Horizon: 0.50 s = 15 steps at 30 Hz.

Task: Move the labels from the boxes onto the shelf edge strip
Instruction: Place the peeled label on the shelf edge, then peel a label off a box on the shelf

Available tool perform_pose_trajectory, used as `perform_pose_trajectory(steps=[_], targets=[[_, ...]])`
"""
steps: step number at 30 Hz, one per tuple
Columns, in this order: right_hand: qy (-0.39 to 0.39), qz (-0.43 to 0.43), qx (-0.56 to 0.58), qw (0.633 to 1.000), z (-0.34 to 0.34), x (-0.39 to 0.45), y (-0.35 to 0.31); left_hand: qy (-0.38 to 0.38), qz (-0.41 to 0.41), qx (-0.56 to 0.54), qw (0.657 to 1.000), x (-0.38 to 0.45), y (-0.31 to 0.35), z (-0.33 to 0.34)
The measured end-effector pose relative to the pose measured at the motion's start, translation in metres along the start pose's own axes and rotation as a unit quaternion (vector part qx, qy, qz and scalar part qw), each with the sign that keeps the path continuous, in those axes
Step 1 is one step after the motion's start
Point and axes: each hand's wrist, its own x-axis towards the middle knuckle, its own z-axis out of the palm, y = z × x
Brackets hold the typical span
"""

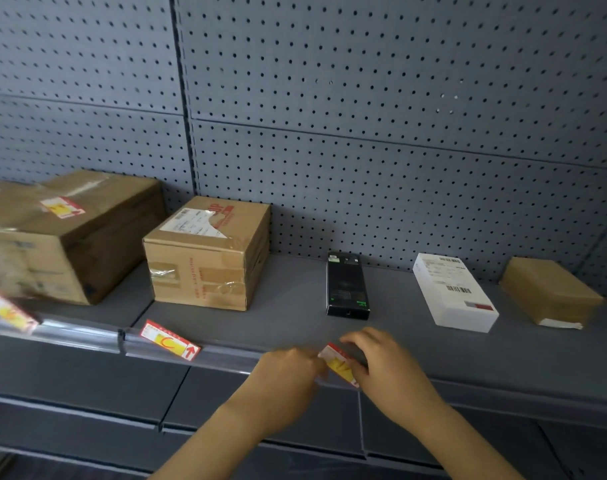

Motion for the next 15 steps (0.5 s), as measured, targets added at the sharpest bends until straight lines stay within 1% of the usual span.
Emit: perform_pose_trajectory(steps=[3, 7, 11, 15], targets=[[0.022, -0.007, -0.009, 1.000, -0.004, 0.004, -0.012, 0.022, -0.048, 0.018, 0.998, -0.005, -0.012, -0.017], [0.056, -0.045, 0.006, 0.997, -0.006, 0.010, -0.031, 0.064, -0.124, 0.048, 0.989, -0.020, -0.027, -0.042], [0.050, -0.084, 0.044, 0.994, 0.005, 0.015, -0.053, 0.082, -0.202, 0.070, 0.974, -0.051, -0.040, -0.059], [0.022, -0.123, 0.088, 0.988, 0.025, 0.025, -0.088, 0.101, -0.274, 0.090, 0.952, -0.095, -0.053, -0.068]])
